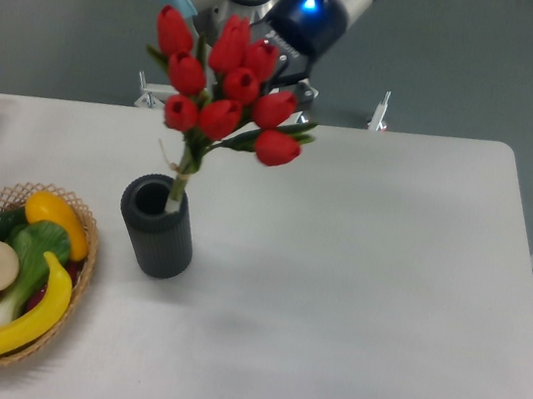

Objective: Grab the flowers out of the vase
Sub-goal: 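Carry the held tulips away from the vase over the open table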

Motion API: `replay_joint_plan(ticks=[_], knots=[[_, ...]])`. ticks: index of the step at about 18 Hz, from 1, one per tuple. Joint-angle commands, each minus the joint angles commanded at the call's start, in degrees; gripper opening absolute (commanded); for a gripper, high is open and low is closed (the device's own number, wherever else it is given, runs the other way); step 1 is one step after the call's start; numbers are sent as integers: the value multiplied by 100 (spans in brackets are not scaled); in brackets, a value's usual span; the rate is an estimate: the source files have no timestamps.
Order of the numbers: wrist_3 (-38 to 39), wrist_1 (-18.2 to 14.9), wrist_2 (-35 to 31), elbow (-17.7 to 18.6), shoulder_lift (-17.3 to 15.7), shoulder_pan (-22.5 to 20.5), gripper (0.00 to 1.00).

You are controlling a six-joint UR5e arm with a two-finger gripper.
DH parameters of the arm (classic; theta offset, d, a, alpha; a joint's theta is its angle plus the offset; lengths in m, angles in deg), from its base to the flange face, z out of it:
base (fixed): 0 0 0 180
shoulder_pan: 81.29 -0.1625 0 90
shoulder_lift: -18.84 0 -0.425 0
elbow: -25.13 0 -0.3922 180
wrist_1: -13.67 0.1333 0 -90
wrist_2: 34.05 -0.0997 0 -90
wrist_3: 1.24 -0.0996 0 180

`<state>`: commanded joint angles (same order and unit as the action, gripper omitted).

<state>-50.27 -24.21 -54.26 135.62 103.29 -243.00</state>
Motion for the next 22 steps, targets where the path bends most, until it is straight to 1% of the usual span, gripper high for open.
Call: replay_joint_plan(ticks=[1, 3, 5, 6, 8, 10, 12, 15, 16, 17, 18, 19, 21, 22], knots=[[-184, 17, -114, -106, 123, -18, 0], [-632, 0, -639, -238, 203, -167, 0], [-958, 0, -1158, -282, 256, -325, 0], [-1238, 0, -1422, -256, 334, -396, 0], [-1923, -17, -1975, -256, 361, -501, 0], [-1996, -70, -2555, -309, 405, -563, 0], [-2031, -61, -3144, -317, 624, -572, 0], [-1997, -79, -4277, -335, 984, -528, 0], [-1996, -131, -4655, -326, 1064, -511, 0], [-1996, -175, -4902, -335, 1160, -467, 0], [-1988, -202, -5070, -431, 1318, -345, 0], [-1988, -306, -5272, -580, 1433, -230, 2], [-1953, -762, -5737, -774, 1521, -46, 3], [-1883, -965, -5949, -879, 1670, 60, 3]])
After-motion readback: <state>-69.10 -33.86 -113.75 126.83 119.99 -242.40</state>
